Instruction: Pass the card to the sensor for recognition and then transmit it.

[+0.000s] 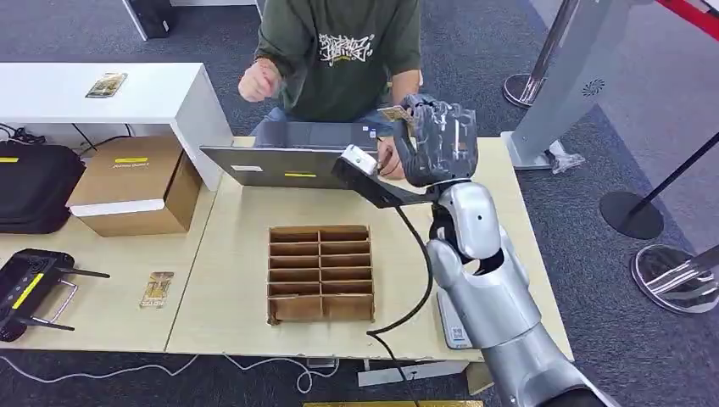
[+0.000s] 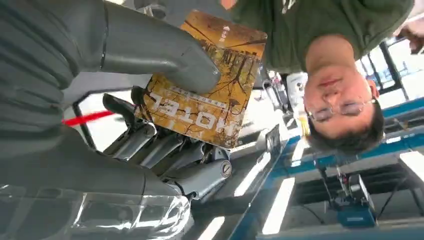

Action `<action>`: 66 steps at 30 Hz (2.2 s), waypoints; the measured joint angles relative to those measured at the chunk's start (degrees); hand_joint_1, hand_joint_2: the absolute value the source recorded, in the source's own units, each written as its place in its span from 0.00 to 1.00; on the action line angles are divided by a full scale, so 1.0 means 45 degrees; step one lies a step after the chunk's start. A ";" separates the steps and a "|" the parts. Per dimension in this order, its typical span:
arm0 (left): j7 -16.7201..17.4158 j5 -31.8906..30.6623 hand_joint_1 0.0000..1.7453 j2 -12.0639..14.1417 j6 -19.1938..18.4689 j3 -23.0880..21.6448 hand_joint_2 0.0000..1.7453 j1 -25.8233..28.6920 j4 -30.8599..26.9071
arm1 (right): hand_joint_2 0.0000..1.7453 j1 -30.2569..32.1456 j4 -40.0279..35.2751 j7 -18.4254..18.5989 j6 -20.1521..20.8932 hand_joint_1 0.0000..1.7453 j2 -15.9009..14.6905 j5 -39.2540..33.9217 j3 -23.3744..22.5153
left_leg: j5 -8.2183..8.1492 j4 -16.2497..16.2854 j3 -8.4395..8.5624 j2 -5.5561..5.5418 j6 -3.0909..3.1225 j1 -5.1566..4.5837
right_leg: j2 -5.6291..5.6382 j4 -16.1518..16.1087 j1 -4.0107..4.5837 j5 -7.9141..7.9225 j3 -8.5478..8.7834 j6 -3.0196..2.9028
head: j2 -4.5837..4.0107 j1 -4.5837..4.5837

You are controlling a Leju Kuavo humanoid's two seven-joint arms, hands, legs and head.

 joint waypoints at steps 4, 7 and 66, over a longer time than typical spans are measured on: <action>-0.0029 0.0126 0.00 -0.0019 0.0019 0.0000 0.00 0.0000 0.0000 | 1.00 0.0009 -0.0078 -0.0244 0.0941 0.97 0.0034 -0.2457 -0.0156 | 0.0000 0.0000 0.0000 -0.0001 0.0000 0.0001 | -0.0001 0.0000 0.0000 0.0000 0.0000 0.0000 | 0.0000 0.0000; -0.0029 0.0141 0.00 -0.0015 0.0058 0.0000 0.00 0.0002 0.0000 | 1.00 0.0014 -0.0097 -0.0350 0.1735 0.94 0.0116 -0.4894 -0.0509 | 0.0000 0.0000 -0.0001 -0.0001 0.0000 0.0001 | -0.0001 0.0000 0.0001 0.0000 0.0000 0.0000 | 0.0000 0.0000; -0.0068 0.0364 0.00 0.0126 0.0296 -0.0185 0.00 0.0252 0.0000 | 1.00 0.0651 -0.0282 0.0529 0.0867 1.00 -0.1219 -0.5979 -0.1656 | -0.0001 0.0004 -0.0004 0.0000 0.0002 -0.0003 | 0.0002 -0.0005 -0.0002 0.0001 -0.0005 0.0001 | 0.0000 0.0000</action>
